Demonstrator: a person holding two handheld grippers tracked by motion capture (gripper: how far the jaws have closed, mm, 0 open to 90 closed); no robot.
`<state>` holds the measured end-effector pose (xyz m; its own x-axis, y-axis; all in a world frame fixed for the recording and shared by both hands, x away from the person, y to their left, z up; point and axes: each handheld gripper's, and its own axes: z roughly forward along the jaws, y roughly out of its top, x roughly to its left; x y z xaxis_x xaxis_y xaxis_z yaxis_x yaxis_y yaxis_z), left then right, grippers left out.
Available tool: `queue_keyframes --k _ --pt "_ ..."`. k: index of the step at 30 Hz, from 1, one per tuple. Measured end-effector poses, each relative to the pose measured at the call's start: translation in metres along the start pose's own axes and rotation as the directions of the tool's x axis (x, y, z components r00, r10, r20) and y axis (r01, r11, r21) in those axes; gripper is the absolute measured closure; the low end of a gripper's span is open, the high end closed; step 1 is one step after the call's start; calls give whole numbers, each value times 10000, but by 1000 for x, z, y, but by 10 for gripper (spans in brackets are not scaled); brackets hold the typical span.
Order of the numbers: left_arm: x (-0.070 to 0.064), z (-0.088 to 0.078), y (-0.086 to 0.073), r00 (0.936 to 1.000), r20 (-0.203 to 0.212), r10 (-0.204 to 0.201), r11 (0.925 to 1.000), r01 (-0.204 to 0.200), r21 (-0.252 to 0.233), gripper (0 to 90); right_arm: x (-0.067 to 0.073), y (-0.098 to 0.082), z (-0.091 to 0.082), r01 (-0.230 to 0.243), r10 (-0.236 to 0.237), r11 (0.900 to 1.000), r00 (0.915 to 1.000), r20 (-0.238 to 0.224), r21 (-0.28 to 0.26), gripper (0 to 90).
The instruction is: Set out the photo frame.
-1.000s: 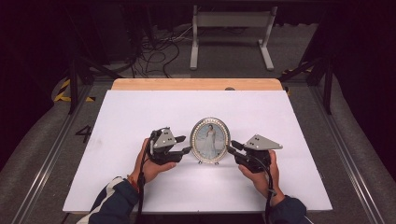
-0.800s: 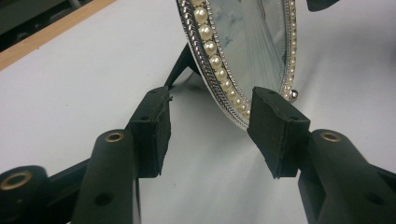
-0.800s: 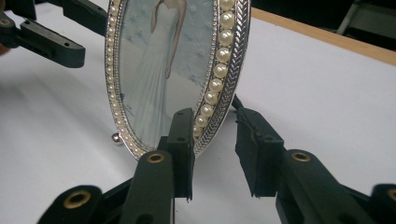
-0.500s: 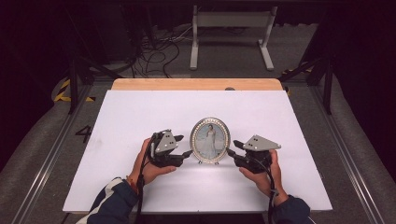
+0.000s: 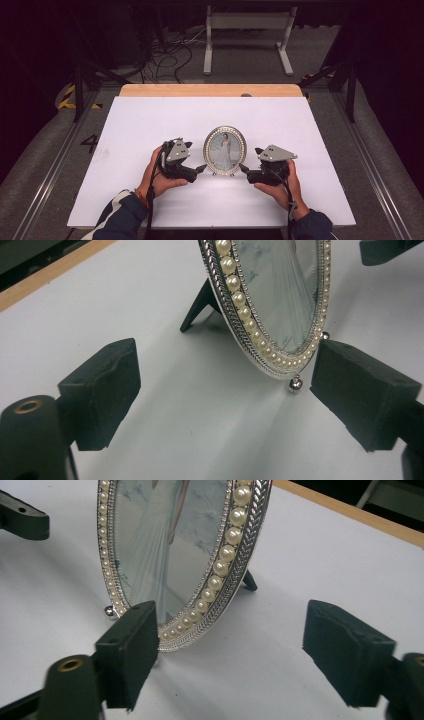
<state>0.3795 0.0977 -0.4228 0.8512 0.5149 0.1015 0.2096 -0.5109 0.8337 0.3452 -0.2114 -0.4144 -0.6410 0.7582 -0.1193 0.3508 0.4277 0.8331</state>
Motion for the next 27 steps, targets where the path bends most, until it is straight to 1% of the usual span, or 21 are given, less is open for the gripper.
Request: queue_keyframes --k 1,3,5,6,7,12,15,17,20,23,25,27 --pt "0 0 0 10000 0 0 10000 0 0 89 0 0 1 -35 35 10000 10000 -85 -5 171" --pt "0 1 -1 10000 2 50 10000 -50 70 83 -1 0 1 -47 46 10000 9999 -149 -46 158" --pt "0 1 -1 10000 31 67 9999 -67 83 68 1 0 4 -73 71 9997 9999 87 229 104" --pt "-1 1 -1 10000 6 69 9999 -69 95 66 2 -1 7 106 -106 9990 9999 18 432 77" --pt "-1 1 -1 9999 3 110 9999 -110 96 66 2 -1 7 199 -196 9989 9998 -66 416 88" --pt "0 0 -1 9999 -17 143 9998 -142 160 66 1 -2 7 215 -212 9990 9997 -81 397 84" --pt "0 -3 -3 9997 -82 248 9994 -246 232 66 1 -2 6 210 -209 9988 9998 -16 449 93" --pt "0 -6 -5 9997 -91 219 9995 -217 217 66 -1 -4 3 283 -288 9985 9995 99 459 98" --pt "1 -10 -8 9995 -190 269 9993 -264 247 66 -5 -9 -1 284 -288 9985 9996 80 466 98" --pt "1 -15 -11 9992 -242 325 9994 -321 139 66 -9 -13 -6 172 -176 9993 9998 98 345 98" --pt "2 -20 -12 9993 -185 321 9995 -322 -18 67 -11 -15 -10 103 -106 9997 9998 138 237 98" --pt "2 -24 -14 9991 -220 369 9993 -371 -79 70 -13 -17 -14 125 -129 9998 9997 212 183 98"
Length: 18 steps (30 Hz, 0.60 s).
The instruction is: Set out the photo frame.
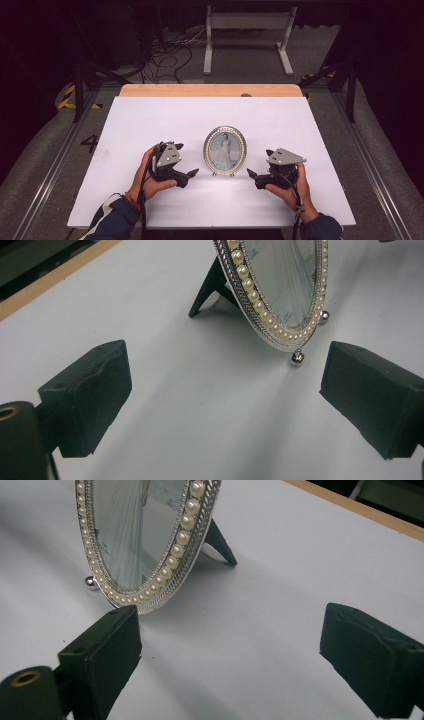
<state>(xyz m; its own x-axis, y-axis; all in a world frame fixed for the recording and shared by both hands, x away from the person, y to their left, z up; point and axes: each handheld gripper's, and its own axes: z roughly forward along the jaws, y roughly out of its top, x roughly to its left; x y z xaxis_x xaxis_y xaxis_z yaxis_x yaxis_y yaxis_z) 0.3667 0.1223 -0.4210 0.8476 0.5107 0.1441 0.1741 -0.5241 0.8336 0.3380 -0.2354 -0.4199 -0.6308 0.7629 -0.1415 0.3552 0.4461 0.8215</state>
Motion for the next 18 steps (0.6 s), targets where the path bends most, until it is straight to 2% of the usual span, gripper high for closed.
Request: queue_keyframes --k 8,12,18 --pt "2 -17 -11 9998 -160 70 9996 -74 -288 70 -4 -8 -12 193 -190 9998 9995 233 -101 99" --pt "3 -24 -19 9994 -258 217 9996 -222 -199 81 -8 -12 -18 74 -62 9995 9993 370 -322 101" --pt "6 -32 -29 9993 -368 82 9999 -88 -140 87 -12 -17 -23 51 -33 9993 9989 473 -370 101"
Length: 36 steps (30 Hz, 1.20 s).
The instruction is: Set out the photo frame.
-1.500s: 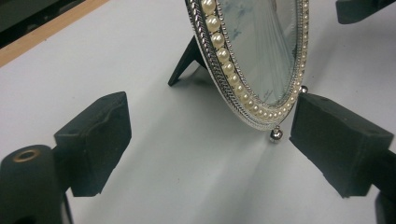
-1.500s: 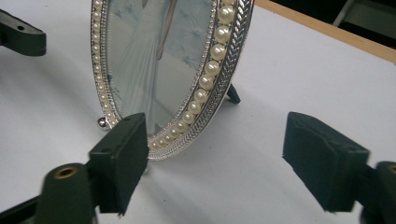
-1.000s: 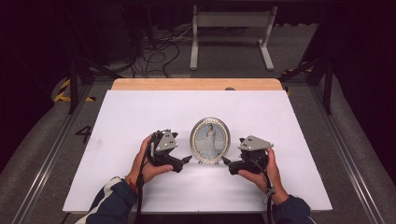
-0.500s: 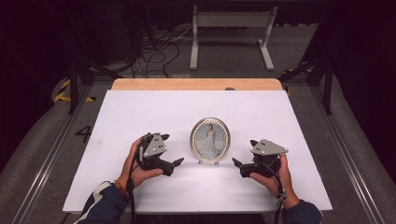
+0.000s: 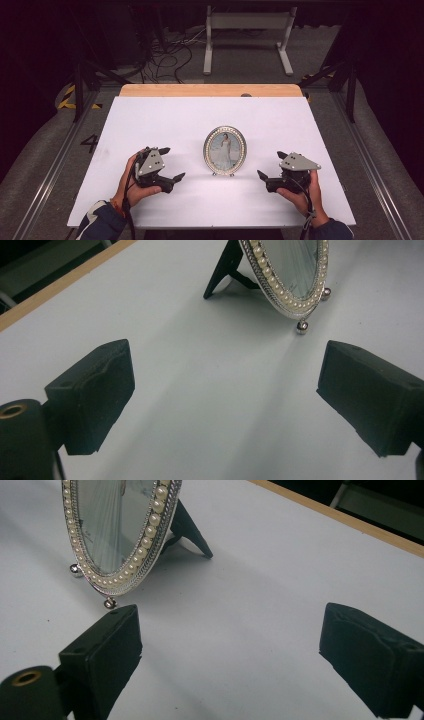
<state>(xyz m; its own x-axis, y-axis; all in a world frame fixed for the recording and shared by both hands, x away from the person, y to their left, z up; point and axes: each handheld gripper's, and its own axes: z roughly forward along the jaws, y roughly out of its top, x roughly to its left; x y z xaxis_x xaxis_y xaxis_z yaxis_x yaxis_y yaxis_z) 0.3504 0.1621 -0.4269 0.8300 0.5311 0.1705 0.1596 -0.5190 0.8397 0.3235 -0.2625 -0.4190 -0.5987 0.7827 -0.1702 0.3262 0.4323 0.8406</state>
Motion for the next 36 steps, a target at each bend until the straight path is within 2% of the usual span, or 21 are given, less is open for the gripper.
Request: queue_keyframes --k 7,12,26,29,32,36 --pt "5 -14 -11 9998 -210 -72 10000 73 39 87 -3 -6 -4 46 -48 10000 9998 207 88 102" --pt "10 -23 -19 9984 -476 -306 9995 308 33 87 -6 -10 -8 15 -14 10000 9997 241 -31 101" --pt "14 -39 -42 9951 -723 -677 9972 697 262 86 -18 -25 -20 -168 164 9998 9980 603 49 101" --pt "15 -42 -45 9940 -821 -729 9967 755 291 86 -19 -27 -21 -157 149 9998 9975 689 115 102" --pt "19 -48 -54 9902 -937 -1033 9940 1062 263 86 -22 -32 -23 -132 115 9997 9965 830 204 101" --pt "22 -54 -61 9874 -1021 -1207 9919 1242 283 86 -24 -35 -24 -122 100 9997 9956 928 230 101"
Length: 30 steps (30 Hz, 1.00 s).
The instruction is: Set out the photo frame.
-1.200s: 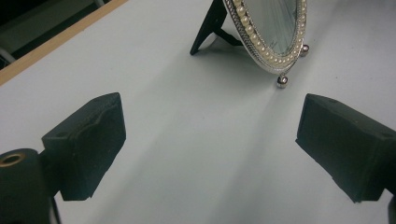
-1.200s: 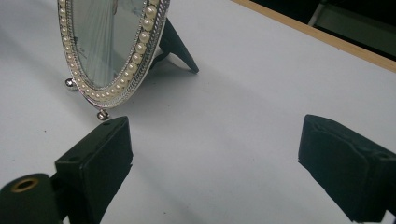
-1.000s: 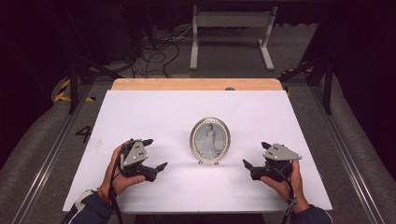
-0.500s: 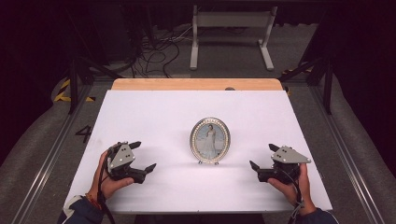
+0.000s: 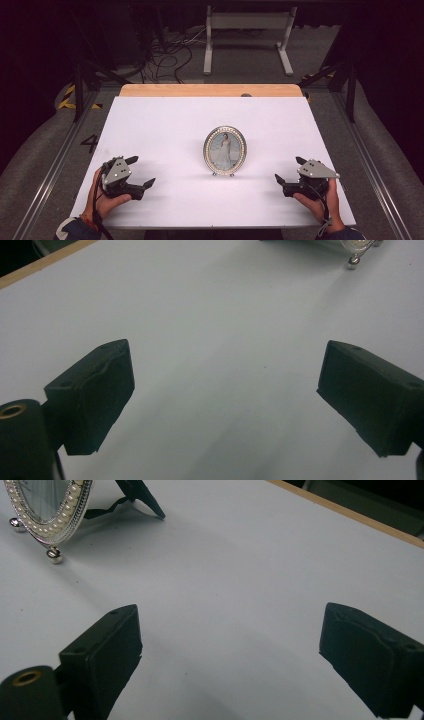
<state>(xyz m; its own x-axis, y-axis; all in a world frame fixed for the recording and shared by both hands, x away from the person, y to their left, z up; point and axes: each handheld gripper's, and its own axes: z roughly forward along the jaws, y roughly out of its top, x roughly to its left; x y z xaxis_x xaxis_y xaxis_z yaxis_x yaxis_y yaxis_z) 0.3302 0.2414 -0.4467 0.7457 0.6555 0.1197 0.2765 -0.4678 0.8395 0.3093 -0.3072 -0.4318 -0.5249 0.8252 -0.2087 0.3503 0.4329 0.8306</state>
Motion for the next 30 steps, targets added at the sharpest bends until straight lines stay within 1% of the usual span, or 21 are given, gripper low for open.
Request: queue_keyframes --k 3,6,7,8,12,13,14,17,18,22,30 --pt "1 -3 -4 10000 -86 -18 10000 19 81 86 -2 -2 0 -46 46 10000 10000 25 24 101" --pt "6 -9 -12 9996 -201 -181 9997 184 128 86 -4 -5 1 -167 167 9998 9998 54 76 101" --pt "6 -9 -12 9996 -201 -181 9997 184 128 86 -4 -5 1 -167 167 9998 9998 54 76 101" --pt "8 -13 -16 9989 -334 -333 9993 338 164 85 -4 -8 3 -225 225 9997 9997 26 120 101" --pt "15 -20 -25 9966 -573 -592 9980 602 167 85 -3 -10 5 -257 257 9995 9997 22 195 100" --pt "15 -20 -25 9966 -573 -592 9980 602 167 86 -3 -10 6 -282 281 9994 9996 45 207 99" --pt "17 -22 -28 9953 -669 -697 9973 711 181 85 -3 -11 6 -322 321 9992 9995 48 222 98" --pt "19 -24 -29 9945 -729 -755 9970 766 124 85 -3 -11 7 -361 361 9991 9993 42 202 98" --pt "21 -26 -30 9937 -687 -886 9960 888 4 84 -3 -11 7 -352 351 9992 9994 58 188 98" --pt "20 -26 -31 9945 -665 -808 9966 815 72 83 -3 -9 5 -349 348 9994 9993 127 51 97" --pt "20 -25 -30 9948 -615 -814 9966 818 41 83 -3 -9 5 -372 371 9993 9992 153 36 93"
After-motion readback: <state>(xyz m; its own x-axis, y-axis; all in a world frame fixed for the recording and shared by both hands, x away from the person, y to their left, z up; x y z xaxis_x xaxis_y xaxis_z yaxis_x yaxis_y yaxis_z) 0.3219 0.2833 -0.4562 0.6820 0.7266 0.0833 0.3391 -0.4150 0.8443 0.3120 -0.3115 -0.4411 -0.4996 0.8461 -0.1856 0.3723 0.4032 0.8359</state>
